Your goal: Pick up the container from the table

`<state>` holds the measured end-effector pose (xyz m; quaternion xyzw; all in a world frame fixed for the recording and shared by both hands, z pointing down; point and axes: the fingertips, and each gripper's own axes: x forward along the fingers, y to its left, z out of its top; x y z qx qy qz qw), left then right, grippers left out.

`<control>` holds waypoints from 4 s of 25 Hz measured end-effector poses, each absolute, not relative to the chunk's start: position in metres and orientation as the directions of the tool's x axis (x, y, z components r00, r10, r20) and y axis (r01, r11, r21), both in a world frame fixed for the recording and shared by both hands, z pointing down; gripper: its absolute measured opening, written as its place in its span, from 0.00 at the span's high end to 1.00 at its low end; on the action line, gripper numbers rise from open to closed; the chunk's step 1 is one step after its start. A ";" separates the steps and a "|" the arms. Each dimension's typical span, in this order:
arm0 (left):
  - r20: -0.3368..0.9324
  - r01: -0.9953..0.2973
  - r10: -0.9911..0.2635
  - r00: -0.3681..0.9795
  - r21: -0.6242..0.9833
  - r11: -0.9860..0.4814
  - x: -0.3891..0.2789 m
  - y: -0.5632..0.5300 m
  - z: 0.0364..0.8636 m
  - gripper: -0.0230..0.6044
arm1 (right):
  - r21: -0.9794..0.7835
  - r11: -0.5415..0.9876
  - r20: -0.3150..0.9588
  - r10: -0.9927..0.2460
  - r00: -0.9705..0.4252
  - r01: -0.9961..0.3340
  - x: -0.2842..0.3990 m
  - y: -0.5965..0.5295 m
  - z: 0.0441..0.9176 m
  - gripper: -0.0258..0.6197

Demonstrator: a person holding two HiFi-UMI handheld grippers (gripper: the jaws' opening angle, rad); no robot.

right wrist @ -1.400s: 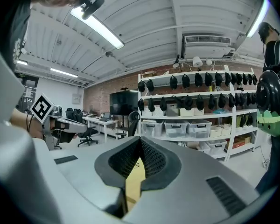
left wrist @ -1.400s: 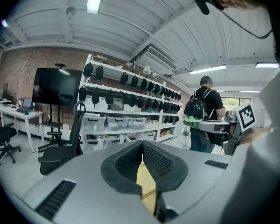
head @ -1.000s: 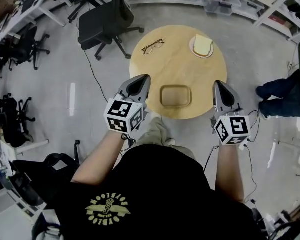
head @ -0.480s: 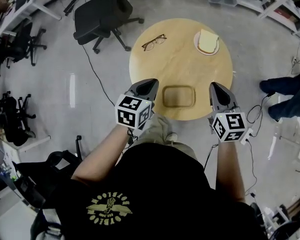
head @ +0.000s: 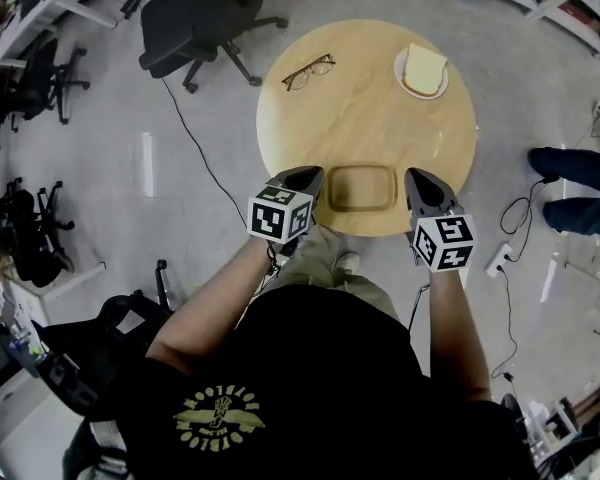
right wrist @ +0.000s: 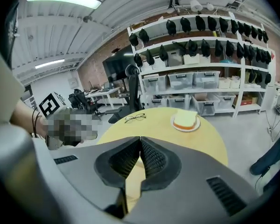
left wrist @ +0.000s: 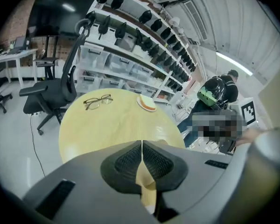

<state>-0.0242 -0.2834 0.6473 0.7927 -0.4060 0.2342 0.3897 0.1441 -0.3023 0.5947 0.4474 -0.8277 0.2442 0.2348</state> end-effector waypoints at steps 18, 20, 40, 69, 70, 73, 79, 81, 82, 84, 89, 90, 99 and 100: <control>0.756 -0.810 -0.295 0.584 0.525 -0.260 -0.008 -0.257 0.735 0.65 | -0.284 0.441 0.787 -0.399 -0.470 -0.851 0.150 -0.272 0.727 0.74; 0.764 -0.810 -0.275 0.584 0.522 -0.268 -0.007 -0.254 0.744 0.65 | -0.287 0.438 0.799 -0.382 -0.465 -0.852 0.149 -0.268 0.738 0.74; 0.814 -0.836 -0.291 0.502 0.371 -0.405 0.001 -0.245 0.721 0.82 | -0.268 0.438 0.804 -0.389 -0.449 -0.858 0.141 -0.246 0.709 0.85; 0.541 -0.853 -0.664 0.516 0.255 -0.455 -0.003 -0.236 0.496 0.84 | -0.069 0.494 0.547 -0.708 -0.447 -0.867 0.139 -0.232 0.481 0.87; 0.528 -0.855 -0.676 0.514 0.251 -0.454 -0.005 -0.234 0.490 0.84 | -0.063 0.497 0.536 -0.715 -0.449 -0.866 0.137 -0.231 0.475 0.87; 0.487 -0.858 -0.708 0.512 0.241 -0.455 -0.009 -0.229 0.470 0.84 | -0.048 0.505 0.501 -0.735 -0.458 -0.862 0.133 -0.226 0.455 0.87; 0.409 -0.863 -0.761 0.503 0.194 -0.466 -0.016 -0.218 0.422 0.85 | -0.029 0.517 0.430 -0.766 -0.478 -0.855 0.128 -0.212 0.414 0.86; 0.389 -0.865 -0.774 0.498 0.172 -0.470 -0.017 -0.213 0.409 0.85 | -0.022 0.518 0.408 -0.776 -0.481 -0.855 0.127 -0.208 0.404 0.86; 0.381 -0.867 -0.780 0.496 0.164 -0.471 -0.018 -0.211 0.403 0.85 | -0.019 0.519 0.397 -0.780 -0.483 -0.854 0.126 -0.205 0.399 0.86; 0.362 -0.869 -0.792 0.492 0.149 -0.472 -0.020 -0.206 0.391 0.85 | -0.012 0.522 0.375 -0.789 -0.487 -0.853 0.124 -0.200 0.388 0.87; 0.308 -0.871 -0.817 0.487 0.111 -0.478 -0.022 -0.197 0.362 0.85 | 0.021 0.524 0.322 -0.810 -0.490 -0.851 0.122 -0.190 0.359 0.86; 0.297 -0.871 -0.821 0.487 0.105 -0.479 -0.023 -0.195 0.356 0.85 | 0.024 0.524 0.313 -0.813 -0.491 -0.851 0.122 -0.188 0.354 0.86; 0.193 -0.873 -0.855 0.482 0.020 -0.488 -0.020 -0.182 0.305 0.85 | 0.049 0.523 0.236 -0.834 -0.499 -0.851 0.124 -0.173 0.310 0.86; 0.185 -0.873 -0.857 0.481 0.013 -0.487 -0.020 -0.181 0.301 0.85 | 0.054 0.522 0.230 -0.836 -0.498 -0.851 0.125 -0.172 0.307 0.86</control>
